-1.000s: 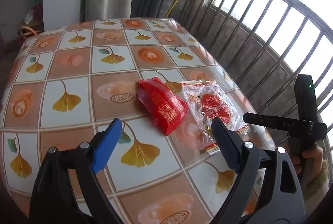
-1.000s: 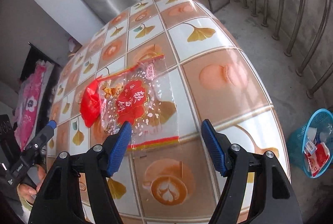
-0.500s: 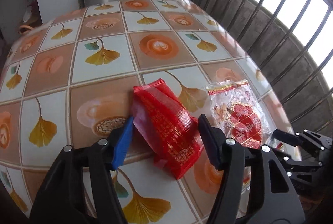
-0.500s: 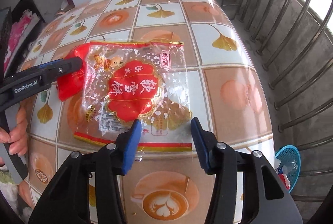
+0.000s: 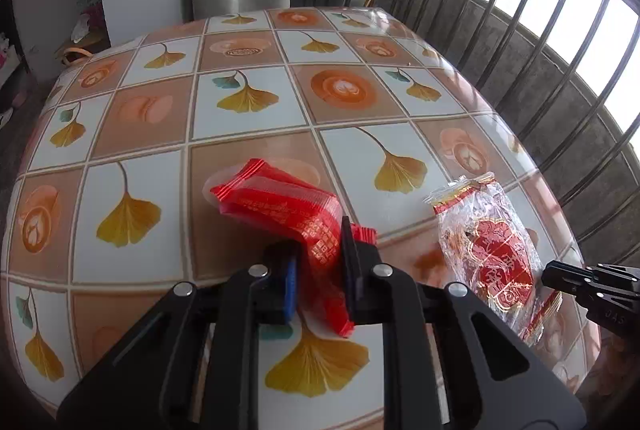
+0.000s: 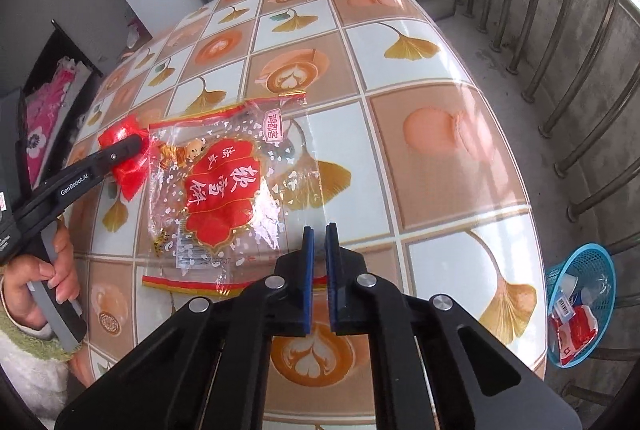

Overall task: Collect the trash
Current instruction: 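Close the left tool on the red packet and lift it, then close the right tool on the clear cake packet and lift it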

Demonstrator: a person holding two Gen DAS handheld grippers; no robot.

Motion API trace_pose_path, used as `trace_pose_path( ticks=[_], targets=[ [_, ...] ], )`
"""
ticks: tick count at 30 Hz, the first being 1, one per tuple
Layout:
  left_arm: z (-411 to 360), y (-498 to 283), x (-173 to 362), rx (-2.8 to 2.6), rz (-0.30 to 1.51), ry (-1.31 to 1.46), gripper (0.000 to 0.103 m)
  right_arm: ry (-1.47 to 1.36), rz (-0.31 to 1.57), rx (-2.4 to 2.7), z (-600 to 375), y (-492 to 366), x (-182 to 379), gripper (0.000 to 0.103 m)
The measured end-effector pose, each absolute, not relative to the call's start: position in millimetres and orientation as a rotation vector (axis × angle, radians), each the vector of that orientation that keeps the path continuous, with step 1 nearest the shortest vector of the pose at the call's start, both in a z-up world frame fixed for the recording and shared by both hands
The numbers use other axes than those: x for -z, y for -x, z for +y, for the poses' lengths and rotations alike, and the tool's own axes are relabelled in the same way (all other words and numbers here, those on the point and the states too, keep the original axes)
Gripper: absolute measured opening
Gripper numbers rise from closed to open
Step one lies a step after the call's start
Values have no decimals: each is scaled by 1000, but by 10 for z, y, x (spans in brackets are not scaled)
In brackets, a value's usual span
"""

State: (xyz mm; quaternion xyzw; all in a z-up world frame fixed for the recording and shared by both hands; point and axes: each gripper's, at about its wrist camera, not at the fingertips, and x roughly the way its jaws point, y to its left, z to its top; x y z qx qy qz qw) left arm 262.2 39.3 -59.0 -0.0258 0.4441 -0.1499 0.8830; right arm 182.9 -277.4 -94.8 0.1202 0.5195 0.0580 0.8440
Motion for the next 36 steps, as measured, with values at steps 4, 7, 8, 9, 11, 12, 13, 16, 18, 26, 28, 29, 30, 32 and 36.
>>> trace_pose_path(
  ticks=[4, 7, 8, 9, 11, 12, 13, 16, 18, 26, 28, 29, 30, 32, 36],
  targets=[
    [566, -2339, 340, 380, 853, 134, 12, -303, 1092, -143, -2824, -1740, 971, 6],
    [536, -2166, 216, 519, 846, 203, 12, -323, 1094, -162, -2835, -1685, 979, 6],
    [482, -2132, 220, 573, 865, 214, 12, -329, 1096, -169, -2835, -1668, 983, 6],
    [412, -2102, 239, 610, 881, 217, 12, -336, 1099, -177, -2839, -1649, 985, 6],
    [264, -2039, 315, 649, 907, 187, 12, -360, 1105, -194, -2845, -1609, 995, 5],
    [182, -2010, 369, 657, 920, 154, 12, -370, 1108, -201, -2851, -1590, 997, 5],
    [130, -1984, 423, 659, 931, 131, 12, -385, 1111, -209, -2862, -1565, 1003, 5],
    [47, -1962, 604, 636, 985, 78, 12, -480, 1117, -251, -2938, -1474, 1029, 5],
    [90, -1968, 658, 622, 1001, 89, 12, -567, 1107, -285, -3024, -1418, 1033, 5],
    [200, -1999, 704, 608, 1017, 101, 12, -804, 1089, -338, -3267, -1331, 1057, 20],
    [194, -1989, 698, 607, 1012, 92, 12, -830, 1112, -321, -3287, -1358, 1115, 38],
    [195, -1988, 697, 607, 1010, 91, 12, -845, 1123, -318, -3289, -1379, 1153, 40],
    [200, -1986, 698, 609, 1009, 93, 12, -861, 1127, -328, -3294, -1396, 1179, 41],
    [197, -1992, 697, 607, 1010, 91, 12, -905, 1133, -368, -3260, -1439, 1253, 41],
    [181, -1981, 690, 598, 1008, 69, 12, -953, 1137, -433, -3145, -1560, 1358, 41]
  ],
)
